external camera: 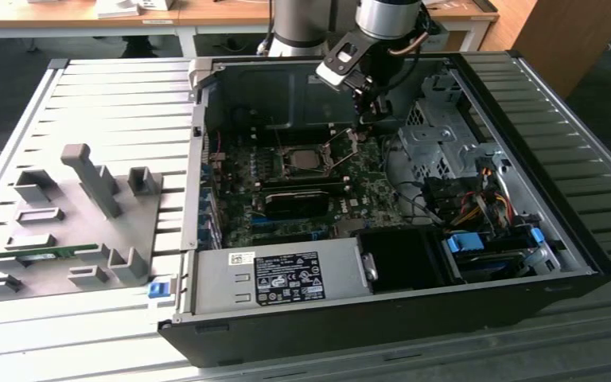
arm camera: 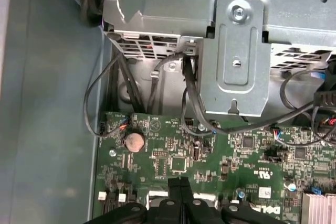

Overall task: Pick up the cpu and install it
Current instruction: 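Close the cpu cover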

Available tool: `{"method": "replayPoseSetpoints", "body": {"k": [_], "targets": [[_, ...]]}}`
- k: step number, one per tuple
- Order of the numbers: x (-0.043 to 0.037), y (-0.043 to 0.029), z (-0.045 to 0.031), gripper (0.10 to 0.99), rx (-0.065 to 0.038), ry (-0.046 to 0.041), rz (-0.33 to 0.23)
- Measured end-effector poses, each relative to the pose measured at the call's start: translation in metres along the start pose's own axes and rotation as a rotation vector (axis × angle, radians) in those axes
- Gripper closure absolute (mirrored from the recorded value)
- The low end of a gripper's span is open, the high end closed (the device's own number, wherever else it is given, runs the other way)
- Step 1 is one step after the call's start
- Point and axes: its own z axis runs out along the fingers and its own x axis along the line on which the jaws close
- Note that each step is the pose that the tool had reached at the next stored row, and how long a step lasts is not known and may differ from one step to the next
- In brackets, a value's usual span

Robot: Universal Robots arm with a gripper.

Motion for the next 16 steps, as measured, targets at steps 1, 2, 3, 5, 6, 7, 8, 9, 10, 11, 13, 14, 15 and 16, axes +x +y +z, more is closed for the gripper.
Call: {"method": "replayPoseSetpoints", "body": {"k": [1,2,3,5,6,7,8,9,10,11,13,14,15,16], "targets": [[0.0000,0.0004,0.0003,0.980,0.000,-0.0001,0.000],[0.0000,0.0008,0.0007,0.980,0.000,-0.0001,0.000],[0.0000,0.0014,0.0012,0.980,0.000,0.0000,0.000],[-0.0002,0.0026,0.0025,0.980,0.000,-0.0001,0.000],[-0.0002,0.0033,0.0033,0.980,0.000,-0.0001,0.000],[-0.0003,0.0040,0.0041,0.980,0.000,0.0000,0.000],[-0.0003,0.0046,0.0049,0.980,0.000,0.0000,0.000],[-0.0003,0.0052,0.0055,0.980,0.000,0.0000,0.000],[-0.0004,0.0056,0.0062,0.980,0.000,0.0000,0.000],[-0.0004,0.0063,0.0068,0.980,0.000,-0.0001,0.000],[-0.0005,0.0080,0.0083,0.980,0.000,0.0000,0.000],[-0.0006,0.0086,0.0092,0.980,0.000,-0.0001,0.000],[-0.0006,0.0090,0.0107,0.980,0.000,-0.0001,0.000],[-0.0006,0.0091,0.0124,0.980,0.000,0.0000,0.000]]}}
